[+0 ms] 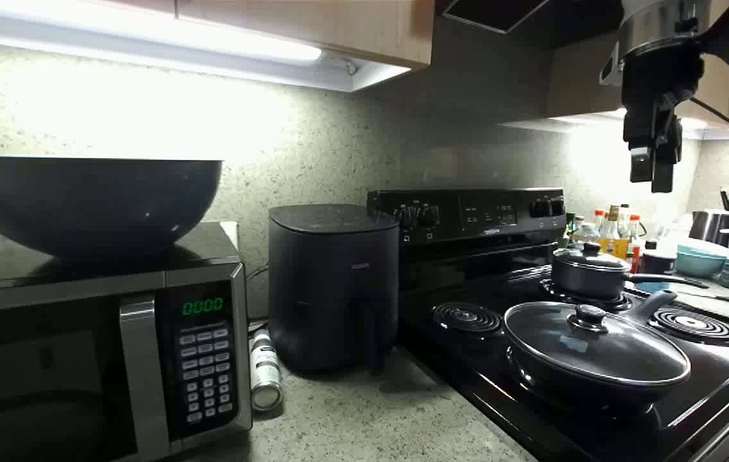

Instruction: Move the pot on the right forwards

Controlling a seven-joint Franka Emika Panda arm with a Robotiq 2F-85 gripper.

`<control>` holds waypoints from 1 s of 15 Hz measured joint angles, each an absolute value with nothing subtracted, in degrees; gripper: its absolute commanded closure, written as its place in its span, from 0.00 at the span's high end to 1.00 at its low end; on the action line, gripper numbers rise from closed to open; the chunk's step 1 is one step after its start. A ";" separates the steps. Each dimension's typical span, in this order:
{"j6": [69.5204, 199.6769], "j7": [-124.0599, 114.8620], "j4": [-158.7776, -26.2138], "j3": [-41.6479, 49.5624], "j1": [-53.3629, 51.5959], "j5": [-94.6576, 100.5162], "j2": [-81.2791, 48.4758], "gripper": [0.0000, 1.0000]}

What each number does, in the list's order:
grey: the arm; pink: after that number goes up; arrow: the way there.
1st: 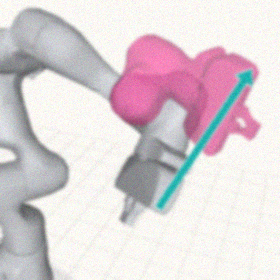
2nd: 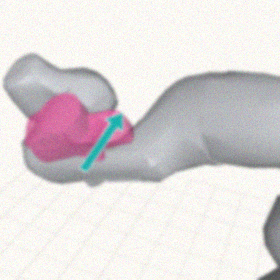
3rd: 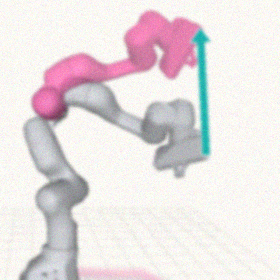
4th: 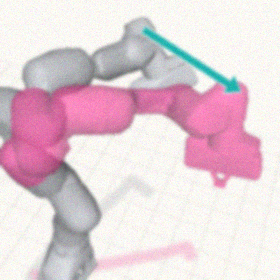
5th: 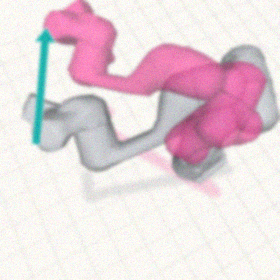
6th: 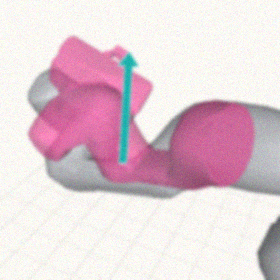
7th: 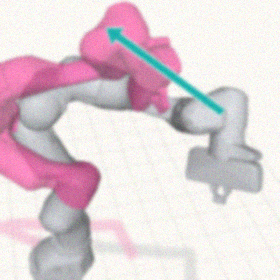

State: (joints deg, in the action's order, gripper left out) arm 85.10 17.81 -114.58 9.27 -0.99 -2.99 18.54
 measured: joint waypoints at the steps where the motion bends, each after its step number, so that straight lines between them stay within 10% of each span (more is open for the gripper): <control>1: 85.10 17.81 -114.58 9.27 -0.99 -2.99 18.54 1.00; 15: 85.10 15.25 -115.93 11.02 2.57 -2.99 17.81 1.00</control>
